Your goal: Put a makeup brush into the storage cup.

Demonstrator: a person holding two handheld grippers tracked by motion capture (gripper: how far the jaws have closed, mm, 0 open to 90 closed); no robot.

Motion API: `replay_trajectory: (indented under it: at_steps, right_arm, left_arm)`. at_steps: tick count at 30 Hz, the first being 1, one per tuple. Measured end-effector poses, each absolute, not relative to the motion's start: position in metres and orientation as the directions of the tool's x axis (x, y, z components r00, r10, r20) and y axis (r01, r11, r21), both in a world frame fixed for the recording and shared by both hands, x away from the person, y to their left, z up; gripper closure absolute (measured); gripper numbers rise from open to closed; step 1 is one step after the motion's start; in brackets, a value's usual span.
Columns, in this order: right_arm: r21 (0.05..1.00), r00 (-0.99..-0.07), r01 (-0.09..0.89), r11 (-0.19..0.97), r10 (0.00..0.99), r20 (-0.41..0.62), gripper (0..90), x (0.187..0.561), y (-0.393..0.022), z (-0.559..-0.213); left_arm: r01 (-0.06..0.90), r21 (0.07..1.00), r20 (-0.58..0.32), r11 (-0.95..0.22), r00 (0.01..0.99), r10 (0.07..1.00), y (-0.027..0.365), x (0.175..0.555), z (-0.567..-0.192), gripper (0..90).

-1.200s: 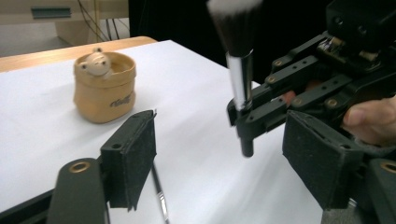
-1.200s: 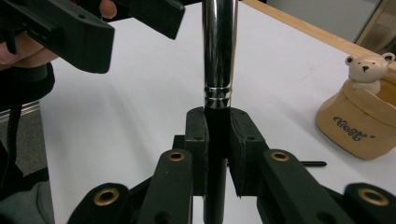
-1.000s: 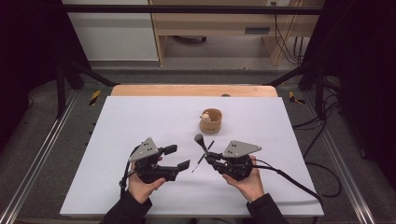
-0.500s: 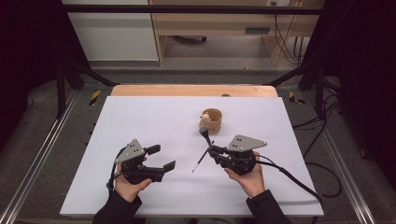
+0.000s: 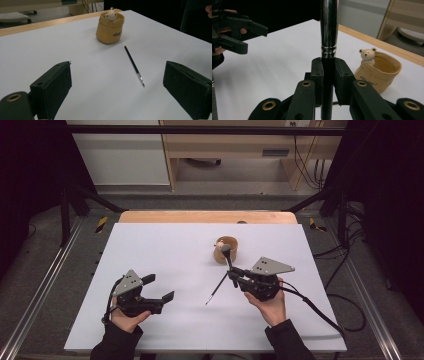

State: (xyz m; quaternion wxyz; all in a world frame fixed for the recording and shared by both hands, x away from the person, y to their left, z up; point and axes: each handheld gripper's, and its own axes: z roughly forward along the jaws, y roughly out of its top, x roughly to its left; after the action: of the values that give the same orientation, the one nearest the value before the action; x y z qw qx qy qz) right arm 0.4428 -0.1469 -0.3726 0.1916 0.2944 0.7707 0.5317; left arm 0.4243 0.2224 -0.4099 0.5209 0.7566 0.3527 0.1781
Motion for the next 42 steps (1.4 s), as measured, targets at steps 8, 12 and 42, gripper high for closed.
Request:
replay_trajectory:
  at_steps: [8, 12, 42]
  right_arm:
    - [0.946, -0.721, 0.249, 0.209, 0.692, 0.037, 79.1, 0.450, -0.154, -0.365]
    - [0.949, -0.698, 0.257, 0.182, 0.715, 0.052, 79.1, 0.458, -0.155, -0.364]
    - [0.949, -0.571, 0.310, 0.063, 0.810, 0.132, 79.2, 0.517, -0.153, -0.371]
  left_arm:
    - [0.356, 0.906, -0.078, -0.229, 0.673, 0.736, 0.233, 0.426, -0.414, 6.5]
    - [0.365, 0.903, -0.076, -0.227, 0.657, 0.750, 0.240, 0.427, -0.417, 6.4]
    - [0.382, 0.903, -0.093, -0.198, 0.623, 0.777, 0.258, 0.429, -0.425, 6.1]
